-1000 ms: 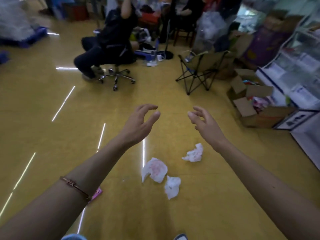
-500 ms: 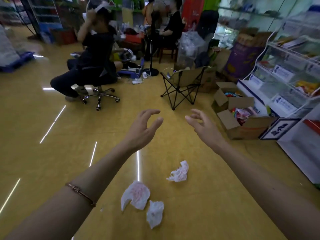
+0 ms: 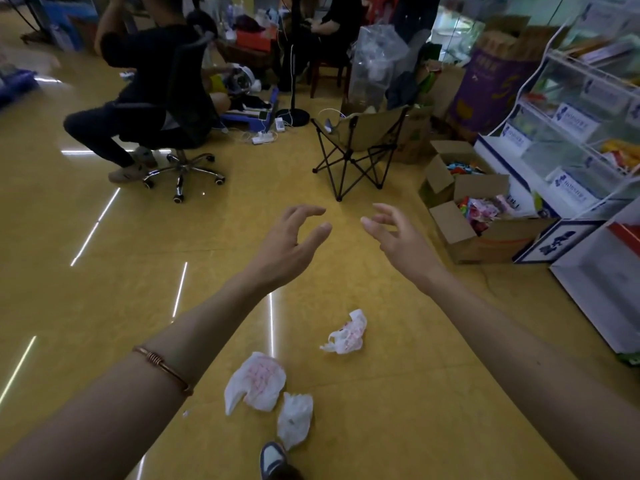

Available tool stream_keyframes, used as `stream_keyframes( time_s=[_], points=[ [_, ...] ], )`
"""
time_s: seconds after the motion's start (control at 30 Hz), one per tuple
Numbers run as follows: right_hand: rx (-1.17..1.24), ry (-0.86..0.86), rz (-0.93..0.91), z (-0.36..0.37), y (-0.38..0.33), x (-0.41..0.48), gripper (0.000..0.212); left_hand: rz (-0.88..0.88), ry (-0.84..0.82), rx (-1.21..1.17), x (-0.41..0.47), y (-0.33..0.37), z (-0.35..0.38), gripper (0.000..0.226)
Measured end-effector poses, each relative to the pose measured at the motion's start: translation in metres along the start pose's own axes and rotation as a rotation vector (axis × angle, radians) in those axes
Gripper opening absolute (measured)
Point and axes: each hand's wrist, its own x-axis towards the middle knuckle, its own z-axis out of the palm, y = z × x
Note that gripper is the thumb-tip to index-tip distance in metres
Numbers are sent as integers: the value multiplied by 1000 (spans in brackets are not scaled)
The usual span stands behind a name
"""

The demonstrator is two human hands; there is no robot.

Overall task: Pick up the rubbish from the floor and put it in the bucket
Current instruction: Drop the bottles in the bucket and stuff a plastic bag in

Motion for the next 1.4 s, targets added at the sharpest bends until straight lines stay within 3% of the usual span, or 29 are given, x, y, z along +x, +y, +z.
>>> stream_keyframes(
  time_s=[0.43,0.7,1.07,1.4],
  points=[
    [-31,-45,45,-7,23,107,60,-68,75,-85,101,-31,20,38],
    [-95,-239,20,3,59,168,60,-260,229,-40,116,-62,35,36],
    [-139,-611,-6,18,147,232,61,-560,456,-53,103,-116,127,33],
    [-191,-745,43,98,243,244,61,-738,432,30,48,-217,174,34]
  ],
)
